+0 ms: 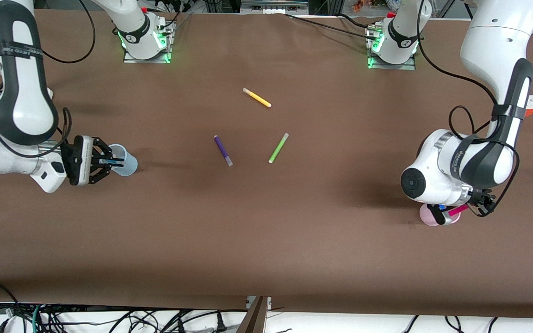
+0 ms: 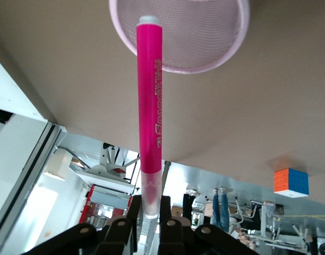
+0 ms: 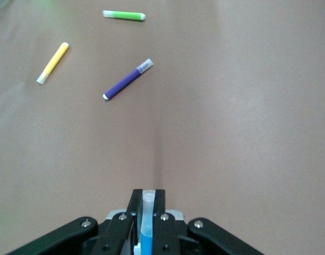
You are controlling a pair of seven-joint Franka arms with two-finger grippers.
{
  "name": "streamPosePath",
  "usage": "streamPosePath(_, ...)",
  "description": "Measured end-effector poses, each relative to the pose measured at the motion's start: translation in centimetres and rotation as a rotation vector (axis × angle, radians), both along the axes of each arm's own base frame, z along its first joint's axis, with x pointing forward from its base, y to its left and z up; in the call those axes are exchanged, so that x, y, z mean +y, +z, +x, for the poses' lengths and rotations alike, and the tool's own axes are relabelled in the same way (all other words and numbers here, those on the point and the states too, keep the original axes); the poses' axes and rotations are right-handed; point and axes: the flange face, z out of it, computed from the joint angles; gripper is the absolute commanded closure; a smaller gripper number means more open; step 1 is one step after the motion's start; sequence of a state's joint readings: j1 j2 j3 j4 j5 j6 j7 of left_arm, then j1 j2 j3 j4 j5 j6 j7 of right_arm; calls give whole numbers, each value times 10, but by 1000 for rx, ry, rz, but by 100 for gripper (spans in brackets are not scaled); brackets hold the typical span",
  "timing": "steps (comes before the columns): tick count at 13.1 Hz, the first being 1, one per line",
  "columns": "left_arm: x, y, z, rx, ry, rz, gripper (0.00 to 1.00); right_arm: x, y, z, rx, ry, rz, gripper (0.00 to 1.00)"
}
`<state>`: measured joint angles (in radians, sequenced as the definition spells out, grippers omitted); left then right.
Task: Place pink and blue markers in matching cups
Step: 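Lower the markers into the cups and open both grippers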
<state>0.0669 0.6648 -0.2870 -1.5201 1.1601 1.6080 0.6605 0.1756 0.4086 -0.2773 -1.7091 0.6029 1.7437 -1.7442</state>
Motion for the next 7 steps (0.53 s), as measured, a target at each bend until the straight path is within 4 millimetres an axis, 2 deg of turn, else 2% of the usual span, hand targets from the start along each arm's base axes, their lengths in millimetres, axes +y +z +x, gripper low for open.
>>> streamPosePath(1,-5,0,0,25,-22,-4,75,-4,-5,-3,3,15,40,100)
streamPosePath(3,-9,-2,0,40,-35,-7,0,-12,-14,-11,14,32,109,100)
streamPosePath(6,-10,-6,-1,49,-37,-8,0,-32,-28,-21,7,59,156,100)
streamPosePath(7,-10,-6,0,47,-37,-8,0,-37,-32,-23,12,61,164,67)
